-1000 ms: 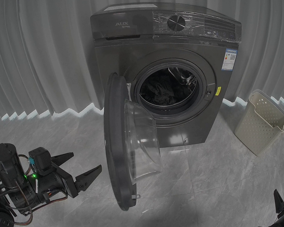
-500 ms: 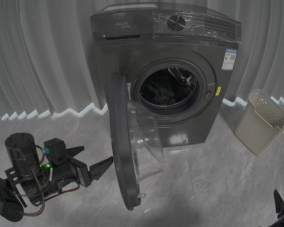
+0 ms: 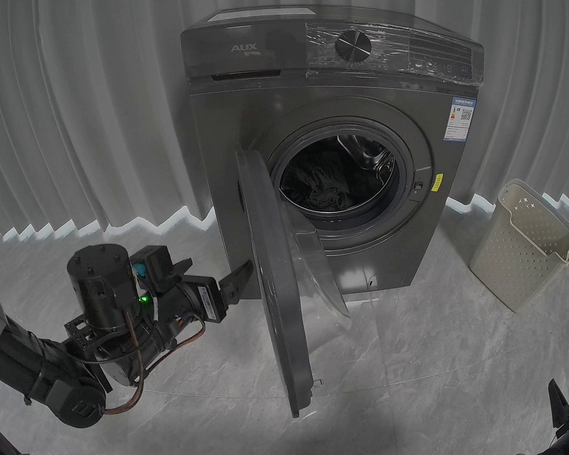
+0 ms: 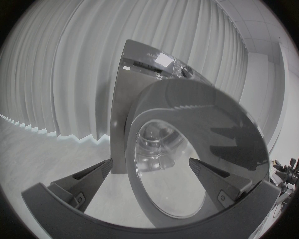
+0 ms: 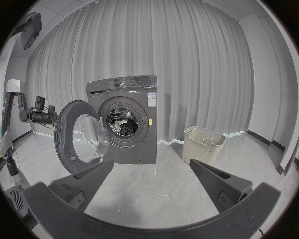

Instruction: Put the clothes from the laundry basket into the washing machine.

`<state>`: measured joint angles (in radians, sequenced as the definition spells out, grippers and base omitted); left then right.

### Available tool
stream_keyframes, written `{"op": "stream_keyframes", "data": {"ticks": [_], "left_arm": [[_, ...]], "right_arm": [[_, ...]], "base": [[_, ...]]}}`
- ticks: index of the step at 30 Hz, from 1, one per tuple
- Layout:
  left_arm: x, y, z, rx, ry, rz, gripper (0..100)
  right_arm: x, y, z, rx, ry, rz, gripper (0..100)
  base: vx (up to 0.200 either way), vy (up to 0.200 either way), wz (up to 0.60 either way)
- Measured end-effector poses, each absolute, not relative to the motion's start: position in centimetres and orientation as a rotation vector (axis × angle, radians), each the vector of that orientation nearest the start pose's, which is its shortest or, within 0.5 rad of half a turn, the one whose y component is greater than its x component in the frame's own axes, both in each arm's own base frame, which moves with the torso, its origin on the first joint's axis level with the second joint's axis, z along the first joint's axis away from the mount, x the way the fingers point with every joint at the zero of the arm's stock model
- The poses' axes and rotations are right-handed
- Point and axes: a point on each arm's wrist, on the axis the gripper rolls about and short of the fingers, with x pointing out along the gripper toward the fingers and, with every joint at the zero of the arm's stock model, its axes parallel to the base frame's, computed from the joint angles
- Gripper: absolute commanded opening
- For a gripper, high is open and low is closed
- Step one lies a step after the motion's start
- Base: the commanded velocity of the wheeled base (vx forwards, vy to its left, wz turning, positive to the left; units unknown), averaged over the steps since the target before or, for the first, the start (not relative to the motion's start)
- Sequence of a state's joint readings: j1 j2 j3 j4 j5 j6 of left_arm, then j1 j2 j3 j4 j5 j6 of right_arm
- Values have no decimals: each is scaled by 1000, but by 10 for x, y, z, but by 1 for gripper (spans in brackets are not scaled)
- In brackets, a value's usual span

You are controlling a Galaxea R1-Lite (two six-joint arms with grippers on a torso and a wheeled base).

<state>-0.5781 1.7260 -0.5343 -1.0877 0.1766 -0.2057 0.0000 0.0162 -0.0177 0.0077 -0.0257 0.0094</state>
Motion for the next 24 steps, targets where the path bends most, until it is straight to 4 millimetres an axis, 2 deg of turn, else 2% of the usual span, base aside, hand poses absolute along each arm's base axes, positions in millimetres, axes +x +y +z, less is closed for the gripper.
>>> {"op": "stream_keyframes", "data": {"ticks": [5, 9, 14, 18, 24], "left_arm": [[227, -144, 142, -152, 175, -383, 100], [211, -135, 145, -148, 180, -388, 100], [204, -134, 151, -157, 162, -404, 100], [215, -145, 153, -161, 157, -416, 100], [251, -174, 164, -205, 114, -425, 100]], "right_arm": [[-23, -1, 80, 9, 6, -26, 100], [-23, -1, 80, 9, 6, -26, 100], [-23, -1, 80, 9, 6, -27, 100], [-23, -1, 80, 9, 6, -27, 100], [-23, -1, 80, 9, 6, -26, 100]], "base": [[0, 0, 0], [0, 0, 0], [0, 0, 0], [0, 0, 0], [0, 0, 0]]}}
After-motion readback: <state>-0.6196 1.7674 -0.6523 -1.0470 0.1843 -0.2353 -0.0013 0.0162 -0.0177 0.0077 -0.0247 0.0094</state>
